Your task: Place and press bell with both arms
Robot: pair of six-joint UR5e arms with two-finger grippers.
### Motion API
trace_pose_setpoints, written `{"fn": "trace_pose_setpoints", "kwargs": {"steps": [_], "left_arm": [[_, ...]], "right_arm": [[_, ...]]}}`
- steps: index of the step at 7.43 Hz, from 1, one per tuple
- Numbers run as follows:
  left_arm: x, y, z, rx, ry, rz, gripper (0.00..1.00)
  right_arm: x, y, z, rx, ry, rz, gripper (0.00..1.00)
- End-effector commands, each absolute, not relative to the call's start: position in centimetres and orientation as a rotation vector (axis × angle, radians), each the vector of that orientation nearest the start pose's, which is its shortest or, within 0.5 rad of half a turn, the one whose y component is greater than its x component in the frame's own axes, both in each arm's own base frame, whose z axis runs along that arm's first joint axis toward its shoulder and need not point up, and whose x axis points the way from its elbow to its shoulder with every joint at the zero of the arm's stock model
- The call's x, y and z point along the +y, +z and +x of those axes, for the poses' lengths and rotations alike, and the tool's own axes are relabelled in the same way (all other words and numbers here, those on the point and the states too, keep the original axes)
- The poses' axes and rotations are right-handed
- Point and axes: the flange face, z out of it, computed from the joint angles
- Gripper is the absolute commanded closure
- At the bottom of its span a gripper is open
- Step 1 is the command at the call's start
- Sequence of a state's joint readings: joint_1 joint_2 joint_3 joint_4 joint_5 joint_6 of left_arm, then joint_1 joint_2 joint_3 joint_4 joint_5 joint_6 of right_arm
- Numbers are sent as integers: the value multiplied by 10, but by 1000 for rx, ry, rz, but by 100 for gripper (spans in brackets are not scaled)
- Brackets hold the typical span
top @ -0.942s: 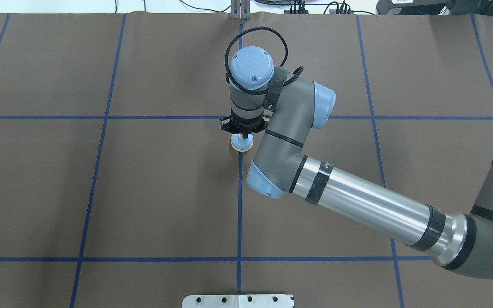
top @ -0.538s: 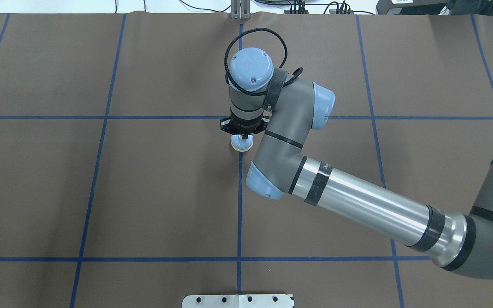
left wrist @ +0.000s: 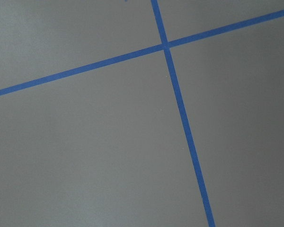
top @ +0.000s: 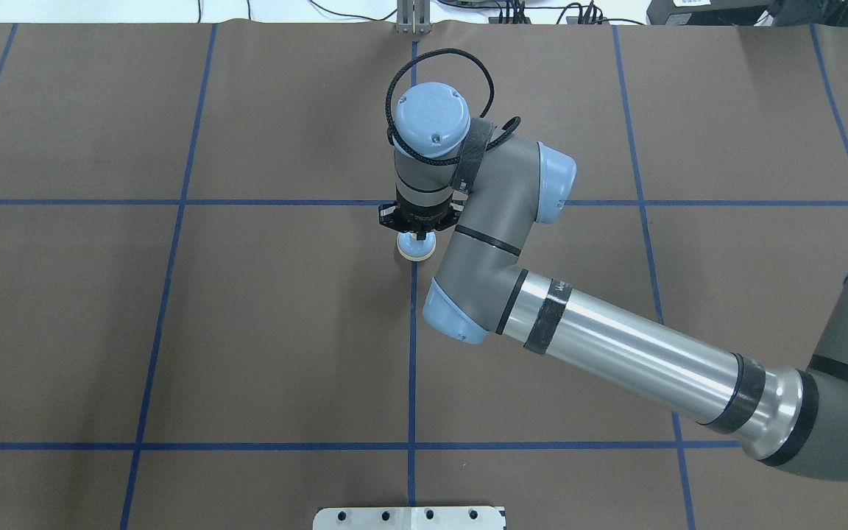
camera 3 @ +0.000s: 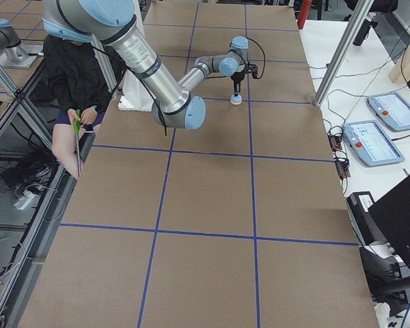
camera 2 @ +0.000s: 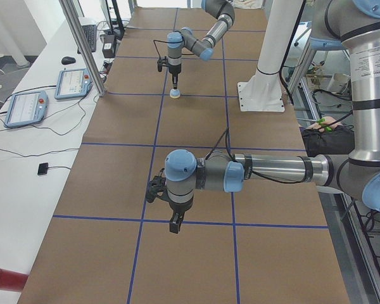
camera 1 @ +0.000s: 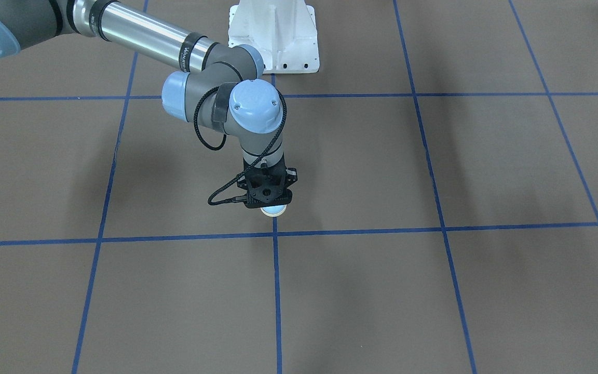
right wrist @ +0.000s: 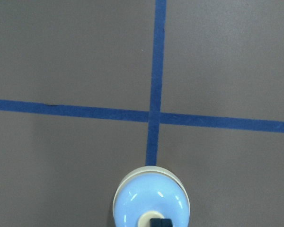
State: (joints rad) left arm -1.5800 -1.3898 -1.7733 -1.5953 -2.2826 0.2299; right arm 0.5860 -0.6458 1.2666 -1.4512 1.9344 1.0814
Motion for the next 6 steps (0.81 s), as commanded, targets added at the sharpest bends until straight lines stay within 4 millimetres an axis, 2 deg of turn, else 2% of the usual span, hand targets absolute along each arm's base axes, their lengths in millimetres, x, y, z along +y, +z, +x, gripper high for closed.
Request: {"fn": "trace_pose_setpoints", "kwargs": {"steps": [1, 4, 6], "left_arm": [[-418, 643, -72, 703, 228, 129, 0], [-418, 643, -72, 703, 228, 129, 0], [-417, 643, -72, 703, 228, 129, 0]], "right_arm": [[-521, 194, -610, -801, -44, 73, 100], [-522, 193, -609, -802, -42, 75, 100], [-522, 176, -607, -822, -46, 87, 100]]}}
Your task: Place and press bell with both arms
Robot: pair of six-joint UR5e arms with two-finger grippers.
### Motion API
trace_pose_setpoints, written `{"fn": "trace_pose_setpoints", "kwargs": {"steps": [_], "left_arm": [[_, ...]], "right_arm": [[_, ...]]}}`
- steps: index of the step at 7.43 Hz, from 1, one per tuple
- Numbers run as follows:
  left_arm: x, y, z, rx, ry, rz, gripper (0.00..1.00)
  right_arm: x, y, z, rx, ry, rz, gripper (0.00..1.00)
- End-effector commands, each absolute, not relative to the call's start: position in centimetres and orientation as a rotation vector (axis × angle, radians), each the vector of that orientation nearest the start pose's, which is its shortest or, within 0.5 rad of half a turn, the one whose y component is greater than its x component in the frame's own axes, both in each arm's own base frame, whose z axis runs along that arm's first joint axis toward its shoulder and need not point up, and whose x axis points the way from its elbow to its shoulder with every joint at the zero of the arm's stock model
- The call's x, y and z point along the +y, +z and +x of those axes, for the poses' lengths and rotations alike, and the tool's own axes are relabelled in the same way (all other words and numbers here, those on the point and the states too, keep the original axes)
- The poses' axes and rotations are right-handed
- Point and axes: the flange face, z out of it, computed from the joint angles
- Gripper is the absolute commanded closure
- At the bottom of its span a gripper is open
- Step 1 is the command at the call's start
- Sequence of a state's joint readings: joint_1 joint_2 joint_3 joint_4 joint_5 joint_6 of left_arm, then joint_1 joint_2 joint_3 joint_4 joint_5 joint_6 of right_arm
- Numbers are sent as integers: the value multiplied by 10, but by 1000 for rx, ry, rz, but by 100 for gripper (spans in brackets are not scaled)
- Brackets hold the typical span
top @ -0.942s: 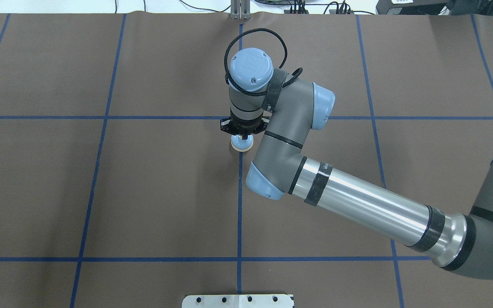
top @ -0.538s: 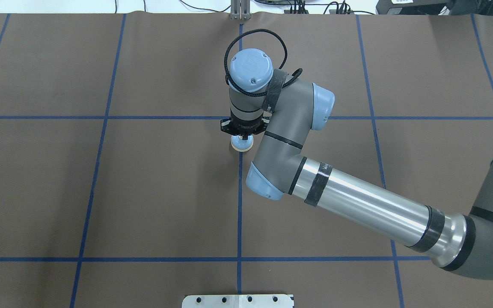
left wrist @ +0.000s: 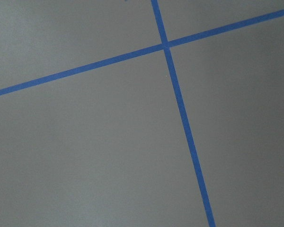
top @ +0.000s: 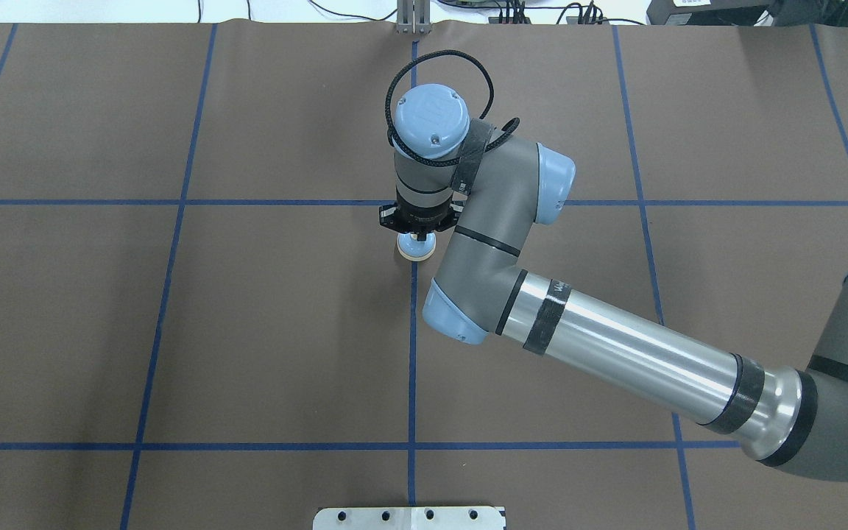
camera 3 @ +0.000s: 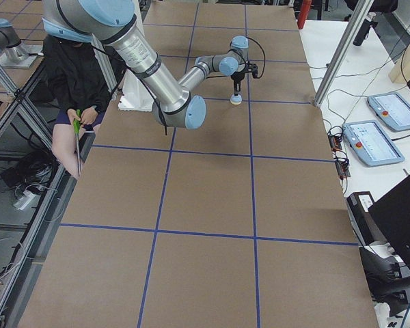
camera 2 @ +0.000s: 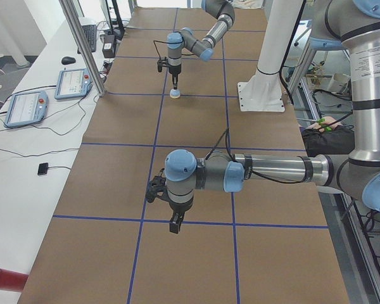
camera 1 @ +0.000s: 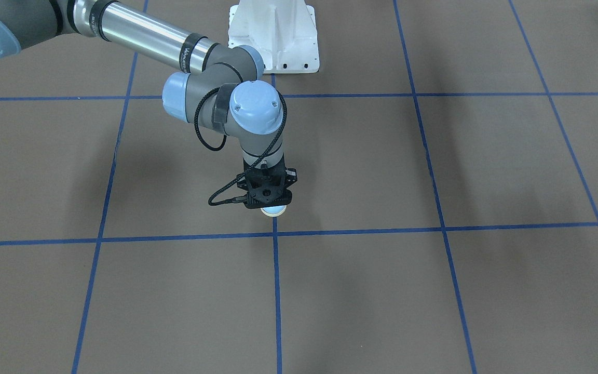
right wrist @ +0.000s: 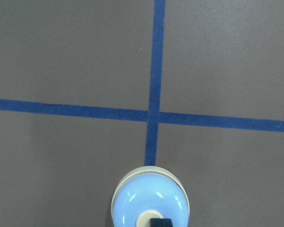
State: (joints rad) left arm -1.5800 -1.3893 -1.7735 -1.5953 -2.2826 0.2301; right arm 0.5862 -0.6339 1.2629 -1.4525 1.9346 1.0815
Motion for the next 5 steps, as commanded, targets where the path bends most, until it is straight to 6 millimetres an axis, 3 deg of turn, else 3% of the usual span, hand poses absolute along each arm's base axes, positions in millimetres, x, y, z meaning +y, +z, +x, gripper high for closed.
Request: {"fn": "trace_pose_setpoints", "kwargs": {"steps": [1, 2, 3, 4, 5], "left_arm": [[-418, 644, -72, 703, 227, 128, 0], [-417, 644, -72, 703, 227, 126, 0], [-417, 646, -72, 704, 227, 124, 0], [-417, 649, -72, 704, 225, 118, 0], [-417, 648, -72, 704, 220, 117, 0]], "right_arm": [[-523, 172, -603, -828, -43, 93, 100], [-529, 167, -593, -839, -35, 103, 88], [-537, 166, -582, -841, -21, 116, 41], [-548, 163, -563, -838, 2, 126, 1], [-569, 161, -537, -828, 27, 128, 1]]}}
